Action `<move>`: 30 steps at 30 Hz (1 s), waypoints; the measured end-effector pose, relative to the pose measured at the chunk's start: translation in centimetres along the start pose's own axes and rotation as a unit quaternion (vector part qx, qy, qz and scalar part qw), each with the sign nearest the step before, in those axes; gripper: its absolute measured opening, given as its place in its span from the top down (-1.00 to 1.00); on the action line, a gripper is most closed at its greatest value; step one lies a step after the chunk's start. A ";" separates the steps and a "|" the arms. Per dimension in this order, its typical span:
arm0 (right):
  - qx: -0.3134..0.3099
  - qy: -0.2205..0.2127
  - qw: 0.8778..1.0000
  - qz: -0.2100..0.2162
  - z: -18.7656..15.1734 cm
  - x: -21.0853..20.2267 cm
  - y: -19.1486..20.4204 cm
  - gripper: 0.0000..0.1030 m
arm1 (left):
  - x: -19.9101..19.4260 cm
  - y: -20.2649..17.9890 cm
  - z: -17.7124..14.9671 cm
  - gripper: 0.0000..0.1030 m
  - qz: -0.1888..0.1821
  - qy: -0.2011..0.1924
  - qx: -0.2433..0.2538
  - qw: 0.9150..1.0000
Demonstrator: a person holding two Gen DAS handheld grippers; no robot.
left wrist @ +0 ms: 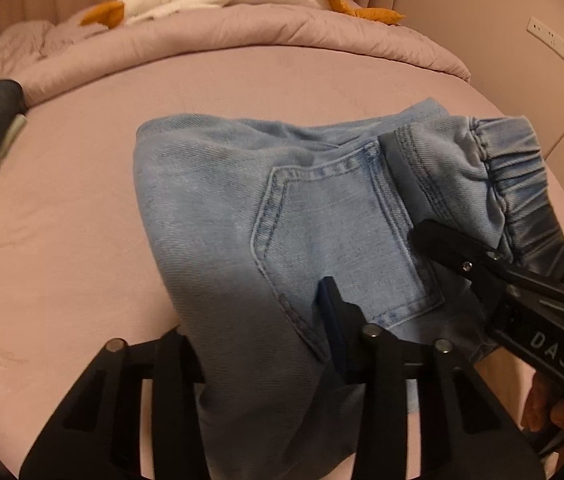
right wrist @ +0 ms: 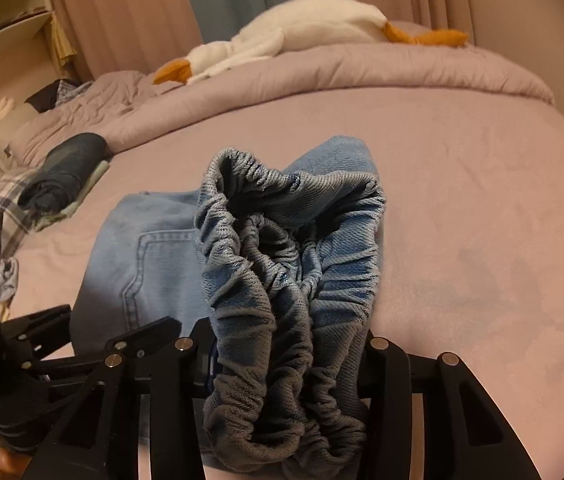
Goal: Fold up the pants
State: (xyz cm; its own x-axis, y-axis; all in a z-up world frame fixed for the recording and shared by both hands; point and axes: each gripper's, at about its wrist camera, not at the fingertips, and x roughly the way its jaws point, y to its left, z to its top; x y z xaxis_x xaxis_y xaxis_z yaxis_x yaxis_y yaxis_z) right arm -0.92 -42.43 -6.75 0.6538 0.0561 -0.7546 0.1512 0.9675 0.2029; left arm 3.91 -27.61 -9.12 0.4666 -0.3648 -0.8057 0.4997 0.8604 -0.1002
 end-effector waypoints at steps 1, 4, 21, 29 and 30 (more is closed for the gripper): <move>-0.003 -0.002 1.000 0.001 -0.1 -0.3 0.2 0.11 | -0.2 0.0 -0.2 0.27 0.002 -0.002 -0.001 1.000; -0.017 -0.013 1.000 0.002 -0.5 -1.2 1.2 0.12 | -0.9 0.4 -0.7 0.27 0.001 -0.004 -0.011 1.000; -0.064 -0.015 0.997 0.049 -3.8 -4.9 6.5 0.13 | -7.5 2.7 -6.2 0.30 0.015 -0.019 -0.062 0.998; -0.102 -0.024 0.992 0.069 -4.4 -6.1 9.3 0.13 | -10.7 3.7 -8.7 0.32 0.038 -0.042 -0.078 0.995; -0.106 -0.025 0.991 0.072 -4.5 -6.2 9.5 0.13 | -11.0 3.9 -9.0 0.32 0.039 -0.045 -0.082 0.995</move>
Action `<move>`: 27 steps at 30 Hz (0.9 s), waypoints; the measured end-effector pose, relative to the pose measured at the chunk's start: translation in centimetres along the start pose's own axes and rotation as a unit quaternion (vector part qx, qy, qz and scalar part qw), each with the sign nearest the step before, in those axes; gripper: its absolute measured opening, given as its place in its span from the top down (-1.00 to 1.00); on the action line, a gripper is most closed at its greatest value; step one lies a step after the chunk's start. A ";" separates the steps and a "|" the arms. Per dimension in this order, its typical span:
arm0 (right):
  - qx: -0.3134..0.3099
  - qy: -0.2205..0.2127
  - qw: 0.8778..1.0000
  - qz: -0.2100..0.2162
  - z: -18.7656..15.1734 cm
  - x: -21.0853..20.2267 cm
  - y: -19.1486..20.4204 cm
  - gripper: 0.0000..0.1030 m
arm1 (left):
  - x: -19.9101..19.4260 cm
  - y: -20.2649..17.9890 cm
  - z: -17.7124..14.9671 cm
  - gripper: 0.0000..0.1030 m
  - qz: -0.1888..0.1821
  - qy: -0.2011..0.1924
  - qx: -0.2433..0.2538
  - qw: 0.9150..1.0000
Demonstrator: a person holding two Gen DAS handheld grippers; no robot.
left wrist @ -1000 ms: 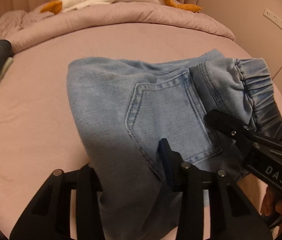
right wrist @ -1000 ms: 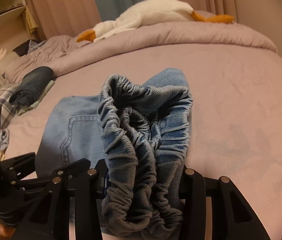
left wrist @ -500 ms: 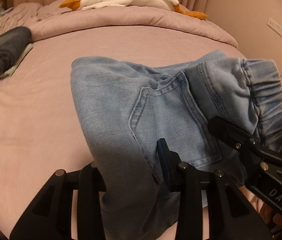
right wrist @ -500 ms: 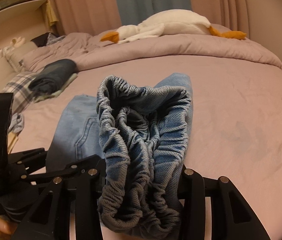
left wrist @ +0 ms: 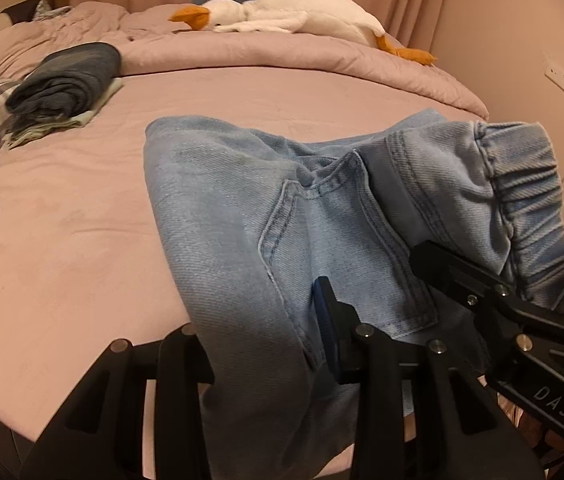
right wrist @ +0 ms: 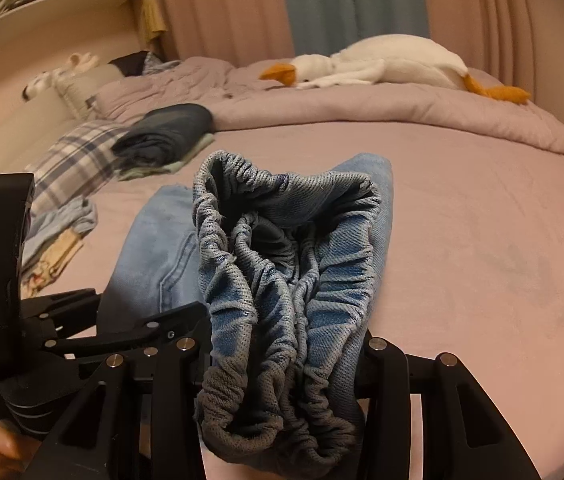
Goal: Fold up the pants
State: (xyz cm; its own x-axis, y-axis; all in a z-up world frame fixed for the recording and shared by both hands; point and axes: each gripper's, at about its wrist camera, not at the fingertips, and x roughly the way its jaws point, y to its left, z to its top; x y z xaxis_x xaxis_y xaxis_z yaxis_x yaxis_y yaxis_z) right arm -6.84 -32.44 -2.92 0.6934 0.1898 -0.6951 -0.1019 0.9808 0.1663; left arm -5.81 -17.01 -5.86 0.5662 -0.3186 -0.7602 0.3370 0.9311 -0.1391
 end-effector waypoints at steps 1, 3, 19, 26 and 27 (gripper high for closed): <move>-0.003 -0.001 1.000 0.003 0.1 0.0 0.3 0.13 | -0.4 0.2 -0.2 0.32 0.002 -0.002 -0.002 1.000; -0.011 -0.003 1.000 0.007 0.1 -0.1 0.8 0.13 | -1.1 0.8 -0.6 0.32 0.006 -0.008 -0.007 1.000; -0.067 -0.026 0.997 0.029 1.1 -0.5 4.6 0.13 | -3.9 3.5 -1.0 0.32 0.027 -0.041 -0.034 0.998; -0.079 -0.030 0.996 0.027 1.5 -0.4 5.3 0.13 | -4.2 4.1 -0.3 0.32 0.028 -0.050 -0.035 0.998; -0.081 -0.030 0.996 0.027 1.5 -0.4 5.3 0.13 | -4.2 4.1 -0.2 0.32 0.028 -0.050 -0.036 0.998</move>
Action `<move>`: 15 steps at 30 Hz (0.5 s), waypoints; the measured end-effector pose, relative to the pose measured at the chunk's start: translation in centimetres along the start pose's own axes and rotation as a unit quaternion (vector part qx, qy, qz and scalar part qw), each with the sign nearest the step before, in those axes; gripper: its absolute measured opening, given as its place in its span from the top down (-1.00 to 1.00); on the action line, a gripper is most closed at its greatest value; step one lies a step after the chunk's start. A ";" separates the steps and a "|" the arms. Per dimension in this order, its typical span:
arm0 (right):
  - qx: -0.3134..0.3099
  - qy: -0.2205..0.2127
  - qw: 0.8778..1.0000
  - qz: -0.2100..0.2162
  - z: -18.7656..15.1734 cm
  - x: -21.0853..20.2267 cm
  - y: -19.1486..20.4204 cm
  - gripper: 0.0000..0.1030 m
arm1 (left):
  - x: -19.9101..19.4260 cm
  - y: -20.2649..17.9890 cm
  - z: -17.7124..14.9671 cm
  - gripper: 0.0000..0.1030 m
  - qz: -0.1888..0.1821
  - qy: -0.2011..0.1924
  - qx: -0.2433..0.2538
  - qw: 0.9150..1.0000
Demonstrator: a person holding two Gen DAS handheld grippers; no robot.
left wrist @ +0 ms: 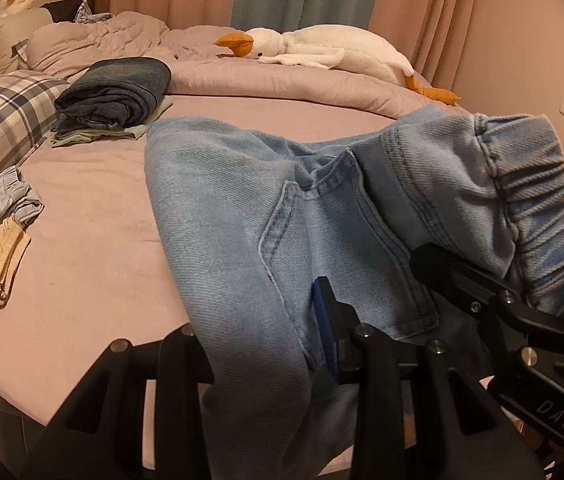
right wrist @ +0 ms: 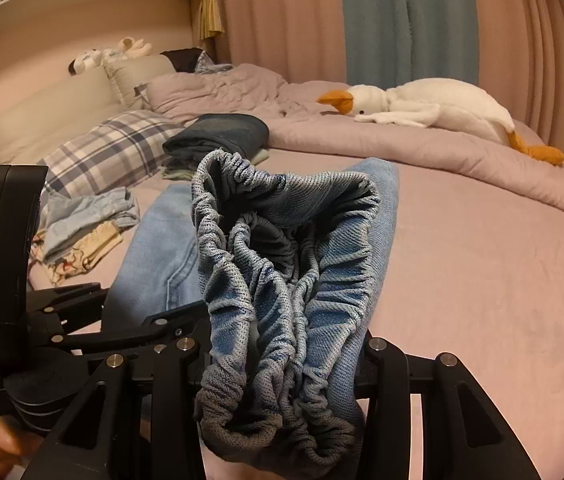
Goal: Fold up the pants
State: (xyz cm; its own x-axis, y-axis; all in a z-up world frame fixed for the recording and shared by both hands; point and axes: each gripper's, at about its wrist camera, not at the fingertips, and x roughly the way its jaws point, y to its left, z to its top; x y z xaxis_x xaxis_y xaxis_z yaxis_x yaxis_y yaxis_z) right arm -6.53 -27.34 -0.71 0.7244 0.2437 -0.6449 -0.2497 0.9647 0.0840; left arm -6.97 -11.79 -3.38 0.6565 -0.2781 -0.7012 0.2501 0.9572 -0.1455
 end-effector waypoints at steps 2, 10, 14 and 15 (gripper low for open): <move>-0.001 -0.001 1.000 0.000 0.0 0.0 0.1 0.13 | 0.0 0.0 0.2 0.32 0.001 -0.002 0.000 1.000; -0.008 -0.008 1.000 -0.003 0.8 0.3 0.5 0.13 | 0.0 0.3 1.0 0.32 0.001 -0.012 0.004 1.000; -0.013 -0.012 1.000 -0.006 1.1 0.3 0.6 0.13 | 0.1 0.4 1.5 0.33 0.000 -0.015 0.004 1.000; -0.015 -0.013 1.000 -0.007 1.2 0.4 0.6 0.13 | 0.2 0.5 1.7 0.33 0.000 -0.016 0.004 1.000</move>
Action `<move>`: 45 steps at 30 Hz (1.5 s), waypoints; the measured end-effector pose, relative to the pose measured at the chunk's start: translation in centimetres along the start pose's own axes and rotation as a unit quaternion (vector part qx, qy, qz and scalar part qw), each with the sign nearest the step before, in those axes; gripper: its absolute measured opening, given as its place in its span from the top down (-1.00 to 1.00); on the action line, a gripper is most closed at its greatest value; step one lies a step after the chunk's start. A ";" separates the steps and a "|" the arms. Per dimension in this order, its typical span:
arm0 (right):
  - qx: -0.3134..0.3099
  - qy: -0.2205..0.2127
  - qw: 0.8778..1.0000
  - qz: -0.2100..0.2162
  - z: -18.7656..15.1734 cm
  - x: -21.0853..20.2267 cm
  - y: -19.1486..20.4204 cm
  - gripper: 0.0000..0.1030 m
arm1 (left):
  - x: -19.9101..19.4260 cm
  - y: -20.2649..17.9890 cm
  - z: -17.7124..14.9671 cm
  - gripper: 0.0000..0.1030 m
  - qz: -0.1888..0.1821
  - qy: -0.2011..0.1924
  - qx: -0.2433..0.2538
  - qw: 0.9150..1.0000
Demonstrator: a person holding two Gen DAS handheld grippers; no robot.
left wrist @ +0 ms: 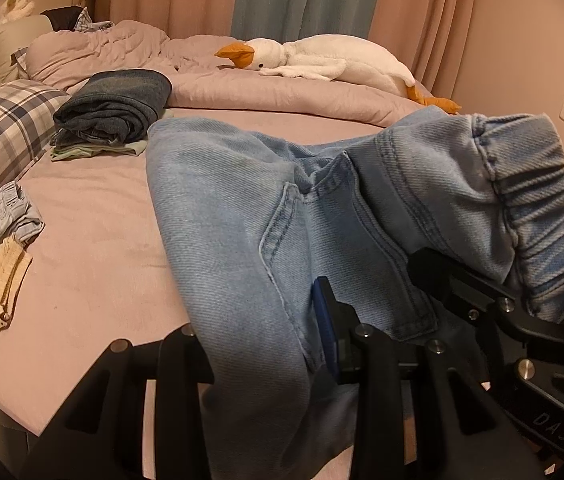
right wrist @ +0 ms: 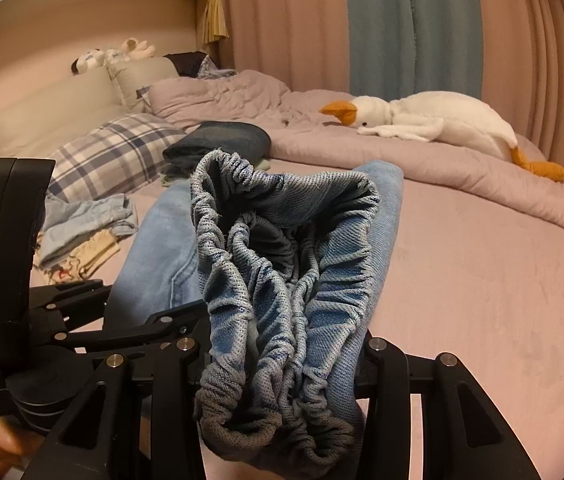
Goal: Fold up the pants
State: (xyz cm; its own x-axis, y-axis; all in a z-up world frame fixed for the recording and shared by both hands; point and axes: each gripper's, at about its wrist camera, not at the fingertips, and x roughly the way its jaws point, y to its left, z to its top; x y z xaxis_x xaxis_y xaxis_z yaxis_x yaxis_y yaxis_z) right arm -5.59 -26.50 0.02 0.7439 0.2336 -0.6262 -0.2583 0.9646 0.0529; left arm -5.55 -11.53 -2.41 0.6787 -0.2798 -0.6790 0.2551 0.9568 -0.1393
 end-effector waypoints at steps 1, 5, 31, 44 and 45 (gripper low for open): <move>0.000 0.000 1.000 0.000 0.1 0.0 0.0 0.13 | 0.1 0.0 0.1 0.33 0.000 0.000 0.000 1.000; 0.004 -0.002 1.000 0.001 0.4 0.2 0.0 0.13 | 0.4 0.2 0.7 0.33 0.001 -0.003 0.003 1.000; 0.016 -0.015 1.000 -0.001 2.8 2.5 -2.2 0.13 | 3.6 0.0 4.8 0.33 0.002 -0.006 0.014 1.000; 0.026 -0.005 1.000 -0.003 3.5 4.7 -3.2 0.13 | 6.3 0.3 5.9 0.33 -0.001 0.005 0.013 1.000; 0.027 -0.004 1.000 -0.002 3.5 4.8 -3.4 0.13 | 6.5 0.2 6.0 0.33 -0.001 0.005 0.013 1.000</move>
State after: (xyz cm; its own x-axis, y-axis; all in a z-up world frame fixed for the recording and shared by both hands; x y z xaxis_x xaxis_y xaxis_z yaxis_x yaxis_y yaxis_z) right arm 1.05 -28.18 -0.45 0.7505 0.2298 -0.6196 -0.2213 0.9709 0.0920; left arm 3.03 -13.59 -2.53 0.6711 -0.2807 -0.6862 0.2743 0.9539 -0.1219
